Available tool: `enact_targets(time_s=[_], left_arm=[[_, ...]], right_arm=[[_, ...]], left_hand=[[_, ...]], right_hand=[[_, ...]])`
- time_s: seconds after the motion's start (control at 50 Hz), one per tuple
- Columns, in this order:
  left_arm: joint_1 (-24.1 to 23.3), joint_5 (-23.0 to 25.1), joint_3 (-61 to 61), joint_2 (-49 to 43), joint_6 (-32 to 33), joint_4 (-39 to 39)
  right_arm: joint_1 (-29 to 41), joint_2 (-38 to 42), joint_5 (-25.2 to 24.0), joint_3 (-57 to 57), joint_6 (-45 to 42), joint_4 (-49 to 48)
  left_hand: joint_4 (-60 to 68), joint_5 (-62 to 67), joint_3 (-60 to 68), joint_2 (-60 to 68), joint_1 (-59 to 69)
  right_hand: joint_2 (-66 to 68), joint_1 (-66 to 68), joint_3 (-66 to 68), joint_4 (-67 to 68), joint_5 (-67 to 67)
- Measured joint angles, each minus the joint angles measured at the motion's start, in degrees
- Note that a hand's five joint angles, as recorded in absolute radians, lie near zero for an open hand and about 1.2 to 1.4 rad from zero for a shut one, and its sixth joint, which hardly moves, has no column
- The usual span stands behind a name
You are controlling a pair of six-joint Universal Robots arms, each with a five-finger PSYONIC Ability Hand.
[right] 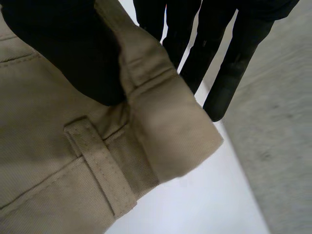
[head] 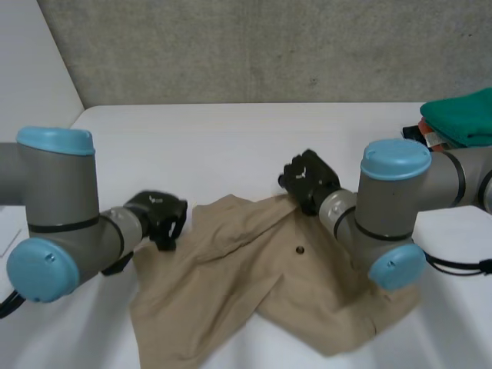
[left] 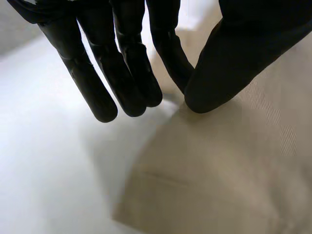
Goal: Fold the laundry.
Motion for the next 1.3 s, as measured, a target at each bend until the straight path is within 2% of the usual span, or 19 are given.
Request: enact_targets(time_s=[0.1,0.2,0.28,0.4,0.5,0.68,0.7,0.76,0.78,0.8,0.84,0.88,0.92,0.94,1.06,1.3], left_arm=[[-0.35,-5.77,7.68,0.06,1.23,6.7],[-0.23,-12.43,19.32,2.42,2.52,17.87],[-0.01,-13.7,24.68,5.7,2.55,27.26],[0.16,-12.18,24.71,10.04,2.27,34.42],[0.58,-11.4,19.38,12.52,1.54,34.76],[0.23,-6.67,-7.21,20.27,-3.2,34.6],[0.23,-6.67,-7.21,20.27,-3.2,34.6],[-0.21,-4.84,-16.53,20.91,-4.68,35.7],[-0.25,-4.74,-17.31,20.79,-4.84,35.86],[-0.41,-4.52,-20.02,19.93,-5.47,36.56],[-0.59,-4.7,-22.25,18.35,-6.32,37.44],[-0.59,-4.7,-22.25,18.35,-6.32,37.44],[-0.94,-6.46,-24.0,14.53,-8.5,38.23],[-1.11,-7.31,-23.94,13.51,-9.36,38.02],[-2.94,-10.66,-21.9,9.93,-13.78,34.24],[-6.74,-11.0,-13.12,1.27,-14.75,31.07]], right_arm=[[-0.5,-0.66,-0.01,-6.27,1.01,-6.27],[-1.19,-3.65,1.09,-14.81,5.66,-18.9],[-1.37,-6.52,3.03,-19.41,9.27,-25.41],[-0.9,-10.47,4.3,-20.76,10.97,-24.52],[-0.36,-13.77,4.18,-16.83,10.86,-21.25],[1.05,-21.0,3.3,4.01,7.18,-11.03],[1.05,-21.0,3.3,4.01,7.18,-11.03],[1.8,-21.59,3.36,11.26,4.6,-5.29],[1.89,-21.59,3.39,12.04,4.3,-4.73],[2.15,-21.5,3.58,14.25,3.43,-3.28],[2.41,-21.34,3.98,16.06,2.67,-2.19],[2.41,-21.34,3.98,16.06,2.67,-2.19],[2.88,-21.08,5.45,17.45,2.06,-1.09],[3.07,-21.14,6.04,17.33,2.12,-0.81],[4.83,-23.48,8.64,14.88,3.48,2.7],[8.38,-33.3,7.17,12.52,7.24,10.54]], left_hand=[[0.2,0.0,0.18,0.13,0.0],[0.21,0.0,0.18,0.17,0.0],[0.22,0.0,0.18,0.2,0.0],[0.22,0.99,0.18,0.23,0.0],[0.22,0.99,0.18,0.23,0.0],[-0.89,0.05,-0.58,-1.11,-0.6],[-0.89,0.05,-0.58,-1.11,-0.6],[-21.67,-20.29,-20.83,-21.43,-21.9],[-21.67,-20.29,-20.83,-21.43,-21.9],[-36.21,-34.87,-35.23,-35.85,-36.8],[-45.96,-44.75,-44.8,-45.27,-46.03],[-45.96,-44.75,-44.8,-45.27,-46.03],[-48.35,-47.19,-47.16,-48.1,-47.98],[-54.5,-53.56,-53.75,-53.77,-51.74],[-54.6,-53.58,-53.83,-54.04,-51.74],[-55.91,-54.01,-55.16,-55.82,-51.75]], right_hand=[[0.0,0.0,0.12,0.34,0.0],[0.0,0.02,0.28,0.36,0.0],[0.0,0.02,0.34,0.38,0.98],[0.0,0.02,0.34,0.38,1.79],[0.0,0.02,0.34,0.39,1.79],[0.0,0.02,0.39,0.52,1.79],[0.0,0.02,0.39,0.52,1.79],[0.0,0.02,0.43,0.53,1.78],[0.0,0.02,0.44,0.53,1.79],[0.0,0.02,0.44,0.53,1.79],[0.0,0.02,0.44,0.53,1.79],[0.0,0.02,0.44,0.53,1.79],[0.0,0.02,0.44,0.54,1.79],[0.0,0.02,0.44,0.54,1.79],[0.0,0.02,0.44,0.54,1.79],[0.0,0.02,0.44,0.54,1.79]])
